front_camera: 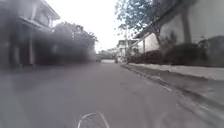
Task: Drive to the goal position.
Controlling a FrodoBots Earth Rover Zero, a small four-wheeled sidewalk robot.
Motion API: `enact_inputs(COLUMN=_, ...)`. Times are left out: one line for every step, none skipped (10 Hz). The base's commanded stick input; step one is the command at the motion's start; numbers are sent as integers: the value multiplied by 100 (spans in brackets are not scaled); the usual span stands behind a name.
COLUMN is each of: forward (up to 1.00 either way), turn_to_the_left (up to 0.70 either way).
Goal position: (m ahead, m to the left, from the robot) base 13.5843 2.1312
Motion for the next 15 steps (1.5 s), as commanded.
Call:
enact_inputs(forward=100, turn_to_the_left=0)
enact_inputs(forward=100, turn_to_the_left=0)
enact_inputs(forward=100, turn_to_the_left=0)
enact_inputs(forward=100, turn_to_the_left=0)
enact_inputs(forward=100, turn_to_the_left=0)
enact_inputs(forward=100, turn_to_the_left=0)
enact_inputs(forward=100, turn_to_the_left=0)
enact_inputs(forward=100, turn_to_the_left=0)
enact_inputs(forward=100, turn_to_the_left=0)
enact_inputs(forward=100, turn_to_the_left=0)
enact_inputs(forward=100, turn_to_the_left=0)
enact_inputs(forward=100, turn_to_the_left=0)
enact_inputs(forward=100, turn_to_the_left=0)
enact_inputs(forward=100, turn_to_the_left=0)
enact_inputs(forward=100, turn_to_the_left=0)
